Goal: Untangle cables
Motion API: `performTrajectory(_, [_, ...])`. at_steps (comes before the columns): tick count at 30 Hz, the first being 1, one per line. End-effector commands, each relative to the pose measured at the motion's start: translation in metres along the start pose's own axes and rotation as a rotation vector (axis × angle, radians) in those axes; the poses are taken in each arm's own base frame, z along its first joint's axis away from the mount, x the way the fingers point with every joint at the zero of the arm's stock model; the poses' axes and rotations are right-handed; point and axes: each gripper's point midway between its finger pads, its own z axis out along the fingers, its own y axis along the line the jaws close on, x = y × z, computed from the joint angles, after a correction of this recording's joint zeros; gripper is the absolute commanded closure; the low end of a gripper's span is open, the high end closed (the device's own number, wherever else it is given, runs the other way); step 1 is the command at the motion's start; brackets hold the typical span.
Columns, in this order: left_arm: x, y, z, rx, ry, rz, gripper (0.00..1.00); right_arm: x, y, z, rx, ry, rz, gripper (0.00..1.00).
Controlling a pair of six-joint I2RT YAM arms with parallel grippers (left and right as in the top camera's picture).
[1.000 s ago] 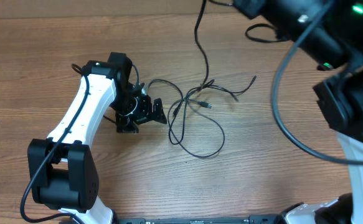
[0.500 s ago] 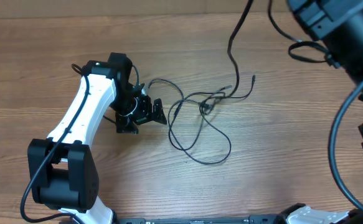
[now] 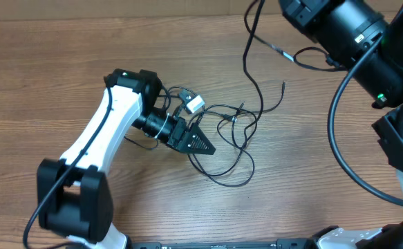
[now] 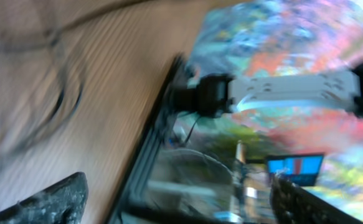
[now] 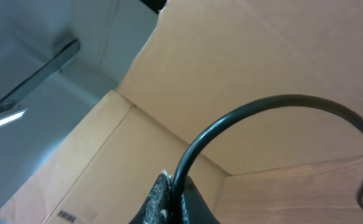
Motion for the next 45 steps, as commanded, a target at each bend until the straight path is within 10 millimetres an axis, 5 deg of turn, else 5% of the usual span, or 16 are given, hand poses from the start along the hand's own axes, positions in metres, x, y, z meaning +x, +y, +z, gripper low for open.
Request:
performTrajectory(1, [-0.021,-0.063,-0.019,0.093,-0.181,0.387,0.00,-0.014,-0.003,-0.009,0.026,-0.053,0.001,0.96])
performTrajectory(12, [-0.058,-0.108,-0.040,0.046,-0.311,0.659,0.00,-0.002,-0.014,0.000,0.053,0.000,0.011,0.96])
performTrajectory(17, [-0.099,-0.116,-0.031,-0.036,-0.362,0.656,0.00,0.002,-0.017,0.005,0.054,0.015,0.122,0.96])
performTrajectory(21, [-0.122,-0.141,-0.022,-0.043,-0.422,0.770,0.00,0.004,-0.020,0.011,0.060,0.021,0.170,0.96])
performTrajectory(33, [-0.131,-0.166,-0.016,-0.002,-0.460,0.833,0.03,0.008,-0.006,0.011,-0.002,0.062,0.255,0.96])
performTrajectory(39, [-0.135,-0.178,-0.020,0.030,-0.485,0.813,0.23,0.008,-0.006,0.011,-0.002,0.062,0.267,0.96])
performTrajectory(45, [-0.126,-0.185,-0.009,0.078,-0.441,0.813,0.58,0.006,-0.004,0.011,-0.011,0.055,0.265,0.96])
